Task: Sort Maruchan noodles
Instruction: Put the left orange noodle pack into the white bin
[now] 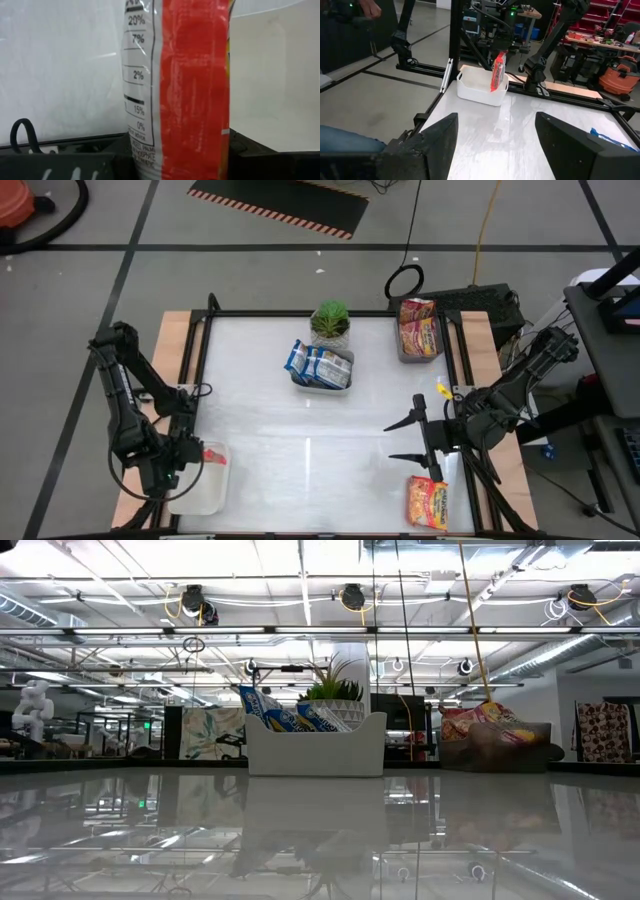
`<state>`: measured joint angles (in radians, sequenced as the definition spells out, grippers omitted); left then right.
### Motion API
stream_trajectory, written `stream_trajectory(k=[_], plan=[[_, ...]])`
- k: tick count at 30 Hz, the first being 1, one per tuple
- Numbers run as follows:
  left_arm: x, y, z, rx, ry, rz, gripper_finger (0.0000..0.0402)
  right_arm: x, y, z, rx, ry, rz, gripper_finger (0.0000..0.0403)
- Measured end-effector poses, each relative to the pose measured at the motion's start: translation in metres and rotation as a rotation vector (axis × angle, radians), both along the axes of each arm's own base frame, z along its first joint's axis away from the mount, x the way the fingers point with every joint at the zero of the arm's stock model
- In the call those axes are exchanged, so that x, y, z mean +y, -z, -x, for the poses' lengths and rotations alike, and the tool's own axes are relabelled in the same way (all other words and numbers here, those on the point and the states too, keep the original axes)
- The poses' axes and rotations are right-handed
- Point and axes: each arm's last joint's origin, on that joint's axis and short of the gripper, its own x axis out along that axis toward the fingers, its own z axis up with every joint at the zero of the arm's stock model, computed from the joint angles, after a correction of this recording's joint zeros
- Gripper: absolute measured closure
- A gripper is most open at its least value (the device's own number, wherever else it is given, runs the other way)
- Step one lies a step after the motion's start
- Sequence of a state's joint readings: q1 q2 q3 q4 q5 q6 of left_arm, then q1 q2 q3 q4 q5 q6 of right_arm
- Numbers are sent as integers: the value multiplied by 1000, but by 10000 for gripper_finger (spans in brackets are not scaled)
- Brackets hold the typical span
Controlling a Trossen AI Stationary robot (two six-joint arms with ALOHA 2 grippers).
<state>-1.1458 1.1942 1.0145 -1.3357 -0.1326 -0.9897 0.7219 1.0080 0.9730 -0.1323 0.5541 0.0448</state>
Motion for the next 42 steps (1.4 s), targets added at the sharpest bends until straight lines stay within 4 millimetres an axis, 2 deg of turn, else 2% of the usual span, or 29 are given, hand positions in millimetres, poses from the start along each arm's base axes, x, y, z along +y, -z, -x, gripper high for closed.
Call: stream_trajectory(k=[4, 13, 20, 33, 42], plan=[[1, 3, 0, 6, 0, -13, 274, 0, 0, 0, 0, 0, 0, 146], [9, 29, 4, 45, -32, -100, 274, 0, 1, 0, 9, 4, -16, 146], [13, 37, 6, 45, -142, -121, 246, 0, 1, 0, 11, 5, -14, 146], [13, 36, 6, 47, -331, -101, 214, 0, 4, 0, 11, 5, -14, 146], [13, 15, -2, 52, -476, -50, 185, 0, 4, 0, 11, 5, -14, 146]])
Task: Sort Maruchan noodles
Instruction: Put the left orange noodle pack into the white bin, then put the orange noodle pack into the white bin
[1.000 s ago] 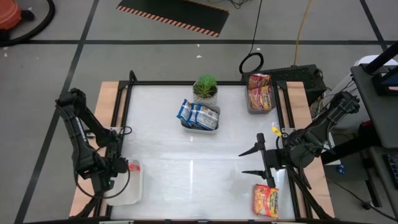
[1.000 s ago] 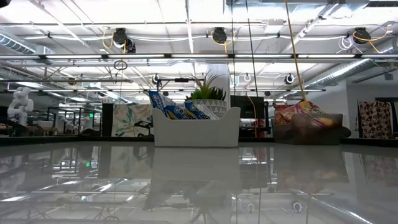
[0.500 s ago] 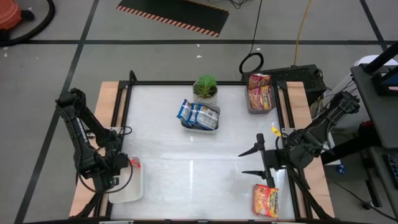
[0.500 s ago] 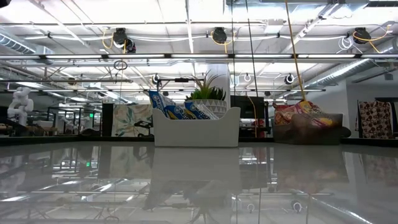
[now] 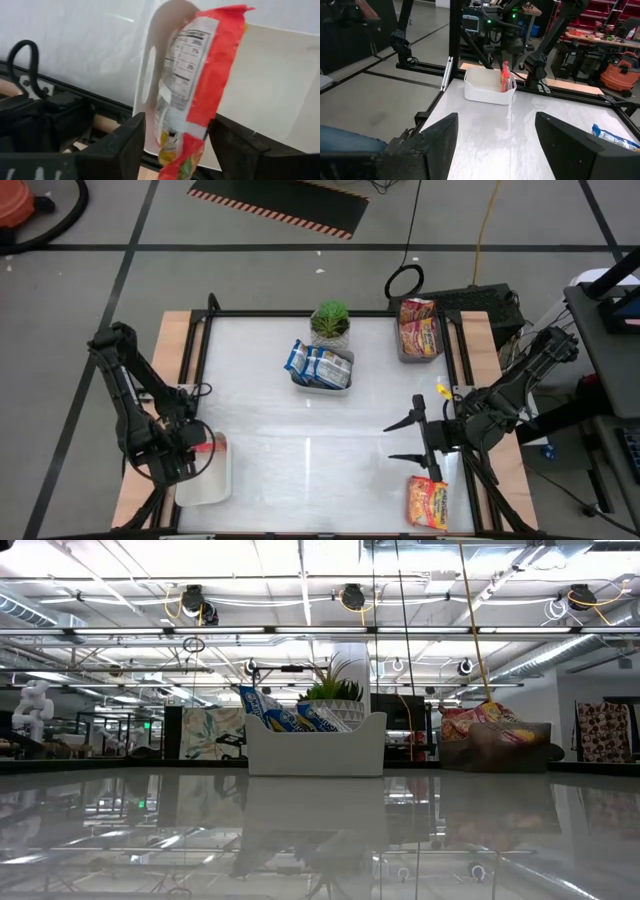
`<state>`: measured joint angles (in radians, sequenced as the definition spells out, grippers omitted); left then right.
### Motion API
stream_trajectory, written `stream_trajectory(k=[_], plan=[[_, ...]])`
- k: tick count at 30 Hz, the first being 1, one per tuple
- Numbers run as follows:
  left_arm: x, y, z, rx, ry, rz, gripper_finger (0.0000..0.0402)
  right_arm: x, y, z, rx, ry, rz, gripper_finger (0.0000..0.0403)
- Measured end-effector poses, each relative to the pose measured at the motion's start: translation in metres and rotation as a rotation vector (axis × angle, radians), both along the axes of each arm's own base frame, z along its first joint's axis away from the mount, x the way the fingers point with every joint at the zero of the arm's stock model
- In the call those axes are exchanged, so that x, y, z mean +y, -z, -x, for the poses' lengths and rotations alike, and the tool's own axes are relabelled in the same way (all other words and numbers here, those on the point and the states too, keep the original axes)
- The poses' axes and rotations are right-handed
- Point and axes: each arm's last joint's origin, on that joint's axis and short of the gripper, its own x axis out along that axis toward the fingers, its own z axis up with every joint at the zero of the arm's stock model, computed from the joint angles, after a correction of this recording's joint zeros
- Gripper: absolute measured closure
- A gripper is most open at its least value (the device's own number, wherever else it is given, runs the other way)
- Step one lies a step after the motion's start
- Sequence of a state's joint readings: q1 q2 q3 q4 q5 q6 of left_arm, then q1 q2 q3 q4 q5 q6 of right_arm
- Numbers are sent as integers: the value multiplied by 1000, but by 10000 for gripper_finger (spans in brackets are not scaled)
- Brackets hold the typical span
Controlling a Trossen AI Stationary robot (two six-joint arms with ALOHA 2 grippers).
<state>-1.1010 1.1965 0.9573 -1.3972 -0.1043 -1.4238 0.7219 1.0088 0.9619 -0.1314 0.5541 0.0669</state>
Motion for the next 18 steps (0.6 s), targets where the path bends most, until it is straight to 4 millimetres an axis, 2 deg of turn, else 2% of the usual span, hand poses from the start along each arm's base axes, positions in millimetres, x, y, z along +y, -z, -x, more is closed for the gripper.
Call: stream_trajectory(k=[10, 18], plan=[[11, -29, -4, 31, -44, -55, 169, 0, 0, 0, 1, 0, 1, 146], [12, -62, -17, -60, -117, 53, 169, 0, 0, 0, 2, 1, -1, 146]])
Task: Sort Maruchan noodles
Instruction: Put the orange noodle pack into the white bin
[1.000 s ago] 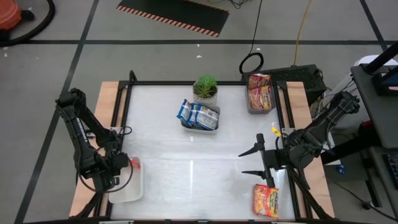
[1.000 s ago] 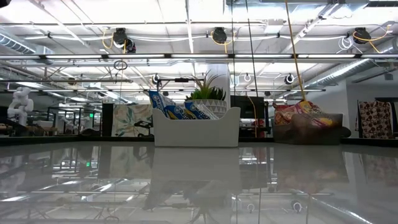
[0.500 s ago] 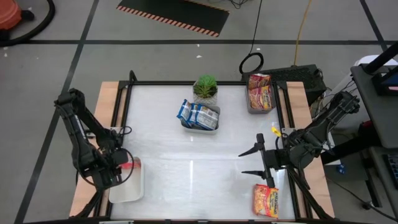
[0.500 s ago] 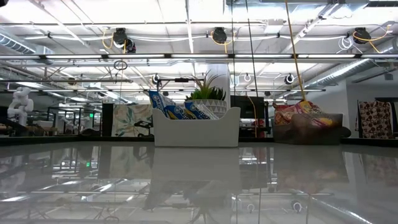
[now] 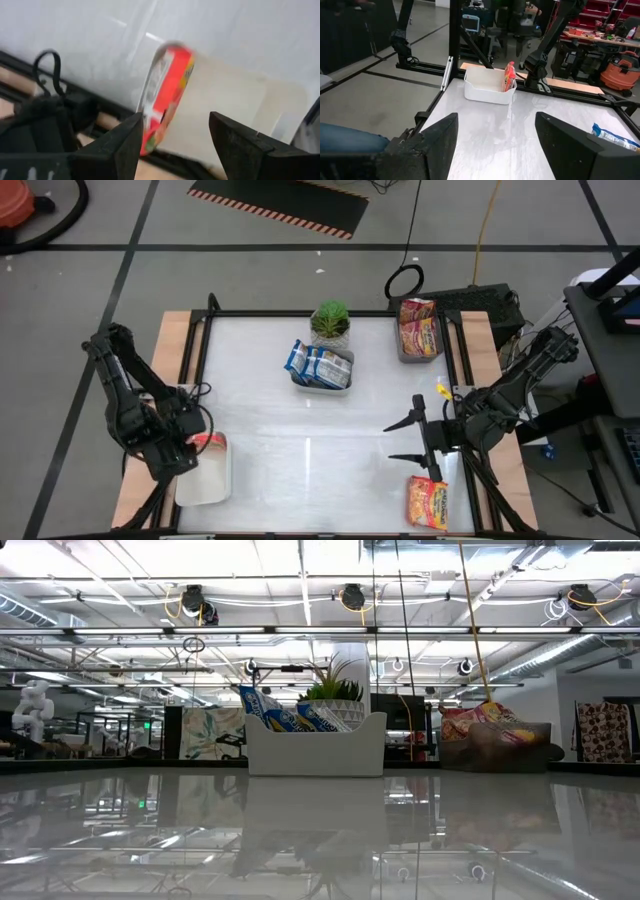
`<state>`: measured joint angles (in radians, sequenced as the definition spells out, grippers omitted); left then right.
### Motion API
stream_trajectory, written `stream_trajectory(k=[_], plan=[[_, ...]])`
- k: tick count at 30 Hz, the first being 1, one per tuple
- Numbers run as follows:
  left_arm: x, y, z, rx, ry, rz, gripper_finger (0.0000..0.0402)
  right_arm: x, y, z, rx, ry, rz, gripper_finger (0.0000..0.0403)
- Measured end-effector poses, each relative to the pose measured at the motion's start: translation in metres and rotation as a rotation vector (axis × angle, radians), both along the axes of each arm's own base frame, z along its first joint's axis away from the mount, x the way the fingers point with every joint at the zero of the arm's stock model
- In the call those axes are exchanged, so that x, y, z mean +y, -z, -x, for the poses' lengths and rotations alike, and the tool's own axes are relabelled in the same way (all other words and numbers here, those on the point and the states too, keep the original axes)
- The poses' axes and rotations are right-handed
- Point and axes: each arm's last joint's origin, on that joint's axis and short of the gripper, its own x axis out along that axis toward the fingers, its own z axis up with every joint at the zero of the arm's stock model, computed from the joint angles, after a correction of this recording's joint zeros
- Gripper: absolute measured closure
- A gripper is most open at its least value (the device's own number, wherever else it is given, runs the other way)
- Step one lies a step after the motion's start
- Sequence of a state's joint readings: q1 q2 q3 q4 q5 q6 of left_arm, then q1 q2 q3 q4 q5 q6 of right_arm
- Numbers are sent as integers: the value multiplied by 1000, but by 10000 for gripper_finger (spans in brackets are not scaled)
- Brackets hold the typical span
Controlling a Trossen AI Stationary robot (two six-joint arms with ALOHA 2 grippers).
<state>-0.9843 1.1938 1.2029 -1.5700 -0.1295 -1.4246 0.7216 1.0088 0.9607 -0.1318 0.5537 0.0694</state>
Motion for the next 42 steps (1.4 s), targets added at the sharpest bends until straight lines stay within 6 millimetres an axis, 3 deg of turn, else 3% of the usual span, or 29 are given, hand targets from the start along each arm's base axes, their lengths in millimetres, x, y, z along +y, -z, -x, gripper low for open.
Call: stream_trajectory(k=[9, 15, 20, 25, 31, 42], plan=[[8, -9, -23, -302, -5, -141, 169, 0, 0, 0, 9, 9, -52, 146], [-1, -7, -52, -576, 65, -160, 169, 0, 1, 0, 26, 23, -108, 146], [-15, 7, -85, -829, 218, -147, 170, 0, 2, 0, 47, 37, -156, 146], [-22, 29, -109, -973, 305, -124, 170, 4, 9, -4, 84, 57, -197, 146], [-27, 55, -128, -931, 245, -123, 170, 15, 26, -17, 161, 101, -268, 146], [-63, 115, -147, -797, 286, -30, 170, 41, 68, -40, 320, 229, -483, 146]])
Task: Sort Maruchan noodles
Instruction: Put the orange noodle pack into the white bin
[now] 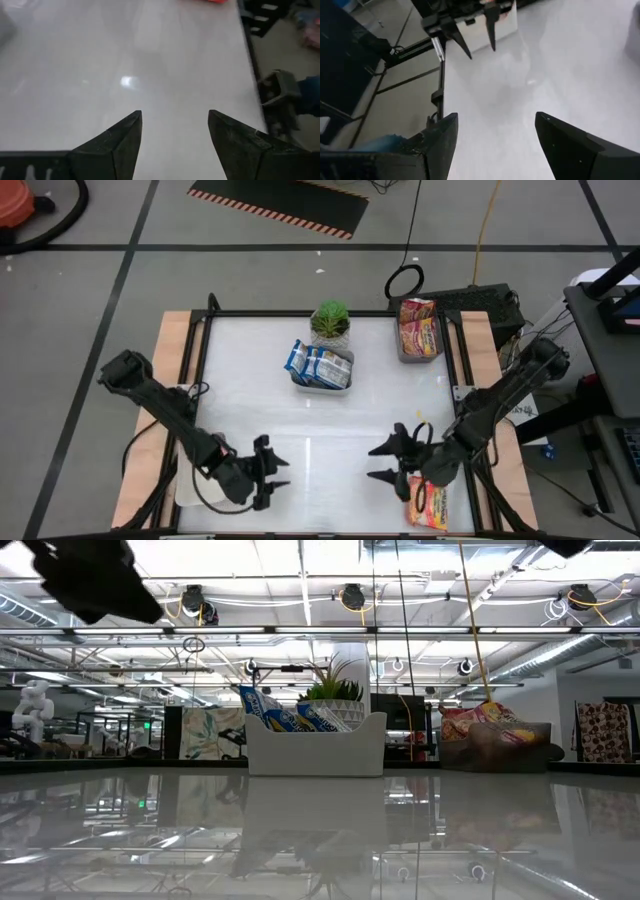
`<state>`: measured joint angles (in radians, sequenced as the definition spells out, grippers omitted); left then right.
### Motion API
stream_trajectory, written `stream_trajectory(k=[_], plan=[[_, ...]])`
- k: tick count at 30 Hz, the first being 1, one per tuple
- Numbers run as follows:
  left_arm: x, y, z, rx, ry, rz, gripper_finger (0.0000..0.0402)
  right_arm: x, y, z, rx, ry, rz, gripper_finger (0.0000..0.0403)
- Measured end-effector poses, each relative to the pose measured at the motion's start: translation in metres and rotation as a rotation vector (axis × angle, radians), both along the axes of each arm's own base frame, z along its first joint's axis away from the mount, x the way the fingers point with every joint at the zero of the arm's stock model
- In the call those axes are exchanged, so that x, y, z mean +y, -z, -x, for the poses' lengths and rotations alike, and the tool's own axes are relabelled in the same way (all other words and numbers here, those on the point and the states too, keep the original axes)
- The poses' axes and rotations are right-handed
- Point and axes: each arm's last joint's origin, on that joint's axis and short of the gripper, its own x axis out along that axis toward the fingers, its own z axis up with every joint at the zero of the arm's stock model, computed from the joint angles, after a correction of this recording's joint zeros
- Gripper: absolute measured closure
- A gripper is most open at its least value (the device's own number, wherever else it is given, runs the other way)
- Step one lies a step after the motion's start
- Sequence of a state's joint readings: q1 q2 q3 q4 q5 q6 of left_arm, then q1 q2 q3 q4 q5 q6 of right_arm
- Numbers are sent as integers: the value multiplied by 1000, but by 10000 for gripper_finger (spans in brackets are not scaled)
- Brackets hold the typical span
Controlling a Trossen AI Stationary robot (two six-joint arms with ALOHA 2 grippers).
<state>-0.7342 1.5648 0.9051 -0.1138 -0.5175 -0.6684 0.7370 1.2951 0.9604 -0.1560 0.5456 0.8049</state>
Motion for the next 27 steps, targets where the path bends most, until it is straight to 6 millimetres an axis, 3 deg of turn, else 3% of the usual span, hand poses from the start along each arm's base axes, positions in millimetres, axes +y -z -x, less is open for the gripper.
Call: stream_trajectory(k=[8, 20, 27], plan=[[-29, 10, 8, -14, 47, 153, 170, 42, 25, -9, 5, -81, -189, 146], [-75, -6, 53, -236, 13, 252, 170, 107, 20, -16, -50, -125, -214, 168], [-92, 2, 68, -304, -12, 247, 170, 141, 15, -21, -28, -154, -206, 191]])
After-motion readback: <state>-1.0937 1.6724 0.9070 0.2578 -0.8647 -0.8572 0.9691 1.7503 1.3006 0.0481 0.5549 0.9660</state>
